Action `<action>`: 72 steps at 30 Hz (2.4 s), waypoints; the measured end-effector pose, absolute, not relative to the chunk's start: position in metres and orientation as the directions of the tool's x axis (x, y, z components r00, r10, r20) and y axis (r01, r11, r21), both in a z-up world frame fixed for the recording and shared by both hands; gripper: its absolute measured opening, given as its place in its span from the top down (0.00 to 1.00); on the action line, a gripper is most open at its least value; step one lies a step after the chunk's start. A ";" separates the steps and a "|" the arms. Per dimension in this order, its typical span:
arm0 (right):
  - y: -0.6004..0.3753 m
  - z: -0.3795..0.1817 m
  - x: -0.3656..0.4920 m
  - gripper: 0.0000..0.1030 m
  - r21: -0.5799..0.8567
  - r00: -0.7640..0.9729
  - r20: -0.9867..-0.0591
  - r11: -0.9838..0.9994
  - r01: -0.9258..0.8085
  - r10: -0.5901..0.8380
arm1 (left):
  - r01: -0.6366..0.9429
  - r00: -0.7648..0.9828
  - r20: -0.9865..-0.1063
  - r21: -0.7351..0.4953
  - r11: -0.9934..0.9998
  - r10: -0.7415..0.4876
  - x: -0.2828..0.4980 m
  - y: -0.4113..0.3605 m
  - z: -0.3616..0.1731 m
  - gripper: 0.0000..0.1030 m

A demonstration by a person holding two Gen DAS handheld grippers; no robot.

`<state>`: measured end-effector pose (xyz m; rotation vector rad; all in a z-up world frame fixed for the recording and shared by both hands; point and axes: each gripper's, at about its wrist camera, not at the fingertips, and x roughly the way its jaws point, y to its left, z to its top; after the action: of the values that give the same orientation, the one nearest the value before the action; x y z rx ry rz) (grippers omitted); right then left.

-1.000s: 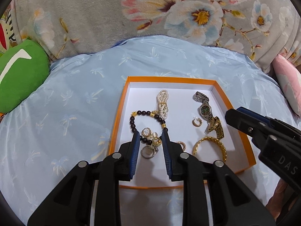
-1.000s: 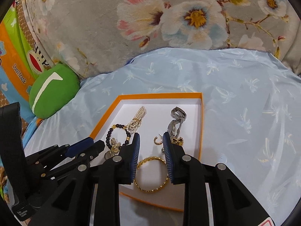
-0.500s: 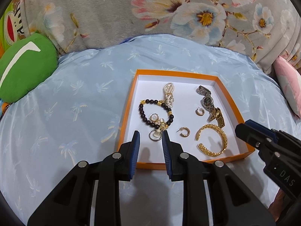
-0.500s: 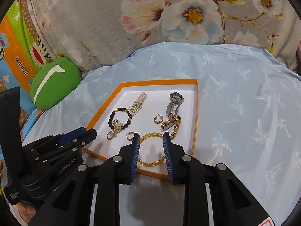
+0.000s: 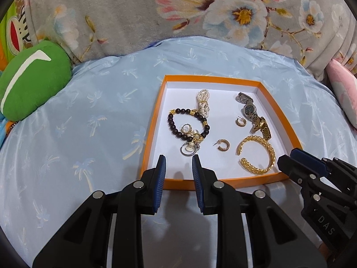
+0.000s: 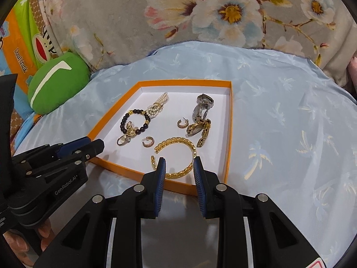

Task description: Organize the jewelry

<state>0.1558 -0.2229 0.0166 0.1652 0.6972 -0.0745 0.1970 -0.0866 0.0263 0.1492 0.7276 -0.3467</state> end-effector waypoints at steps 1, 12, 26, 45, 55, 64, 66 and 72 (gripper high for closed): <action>-0.223 0.017 0.154 0.72 0.121 0.767 -0.641 0.984 0.129 -0.021 | 0.360 0.697 -0.671 0.020 0.933 -0.255 0.196 -0.087 0.026 0.78; -0.217 0.020 0.127 0.69 0.113 0.783 -0.621 0.983 0.146 -0.045 | 0.338 0.740 -0.639 0.083 0.938 -0.210 0.171 -0.085 0.030 0.77; -0.187 0.020 0.076 0.53 0.083 0.795 -0.602 0.984 0.157 -0.076 | 0.258 0.758 -0.636 0.088 0.962 -0.145 0.132 -0.061 0.023 0.65; -0.179 0.018 0.061 0.37 0.062 0.782 -0.610 0.976 0.208 -0.128 | 0.243 0.761 -0.636 0.100 0.965 -0.126 0.103 -0.055 0.021 0.51; -0.180 0.013 0.062 0.33 0.051 0.751 -0.641 0.967 0.249 -0.159 | 0.222 0.761 -0.641 0.115 0.968 -0.098 0.099 -0.055 0.019 0.47; -0.183 0.009 0.066 0.33 0.053 0.732 -0.663 0.965 0.256 -0.157 | 0.222 0.751 -0.655 0.131 0.966 -0.083 0.102 -0.057 0.016 0.47; -0.183 0.009 0.067 0.33 0.052 0.729 -0.666 0.965 0.257 -0.158 | 0.221 0.751 -0.655 0.133 0.966 -0.082 0.102 -0.058 0.015 0.47; -0.183 0.008 0.068 0.33 0.043 0.726 -0.668 0.964 0.261 -0.167 | 0.215 0.750 -0.658 0.142 0.966 -0.070 0.103 -0.058 0.014 0.46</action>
<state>0.0676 -0.1830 0.0079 0.1375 0.7216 -0.2368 0.1035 -0.0579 0.0138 0.2144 0.7070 -0.1569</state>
